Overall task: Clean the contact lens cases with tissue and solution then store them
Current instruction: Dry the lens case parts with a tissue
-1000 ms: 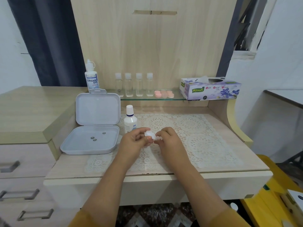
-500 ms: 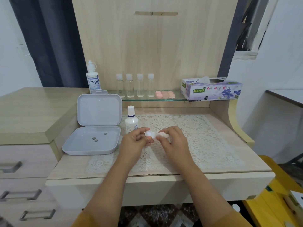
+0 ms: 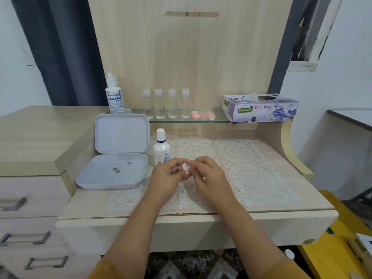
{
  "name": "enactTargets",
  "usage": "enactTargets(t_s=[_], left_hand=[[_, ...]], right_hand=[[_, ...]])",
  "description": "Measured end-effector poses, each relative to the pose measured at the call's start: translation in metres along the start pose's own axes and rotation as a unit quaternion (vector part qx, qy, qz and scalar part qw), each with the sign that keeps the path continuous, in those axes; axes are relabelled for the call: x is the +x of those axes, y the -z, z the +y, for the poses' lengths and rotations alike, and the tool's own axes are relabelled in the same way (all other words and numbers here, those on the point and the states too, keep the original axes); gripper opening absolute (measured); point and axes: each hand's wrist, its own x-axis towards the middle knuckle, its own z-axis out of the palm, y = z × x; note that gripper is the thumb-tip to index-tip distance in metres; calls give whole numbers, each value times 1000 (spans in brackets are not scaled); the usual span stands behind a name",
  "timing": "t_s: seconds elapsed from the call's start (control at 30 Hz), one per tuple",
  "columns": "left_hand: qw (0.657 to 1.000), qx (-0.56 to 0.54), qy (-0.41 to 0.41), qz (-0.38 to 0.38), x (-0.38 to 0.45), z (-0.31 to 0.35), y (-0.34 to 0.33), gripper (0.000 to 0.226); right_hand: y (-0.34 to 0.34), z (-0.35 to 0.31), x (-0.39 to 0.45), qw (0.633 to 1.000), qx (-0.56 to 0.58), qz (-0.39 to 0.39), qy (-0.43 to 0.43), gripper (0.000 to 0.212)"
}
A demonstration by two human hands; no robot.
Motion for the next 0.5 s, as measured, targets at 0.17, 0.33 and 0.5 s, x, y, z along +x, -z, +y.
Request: enactTargets(t_s=[0.17, 0.33, 0.5], left_hand=[[1000, 8, 13, 7, 1, -1, 1, 34], [999, 30, 24, -5, 0, -1, -1, 26], [999, 25, 36, 7, 1, -3, -3, 32]], right_hand=[[5, -2, 1, 998, 33, -43, -43, 45], [10, -6, 3, 982, 113, -69, -134, 35], [8, -7, 2, 983, 102, -64, -141, 33]])
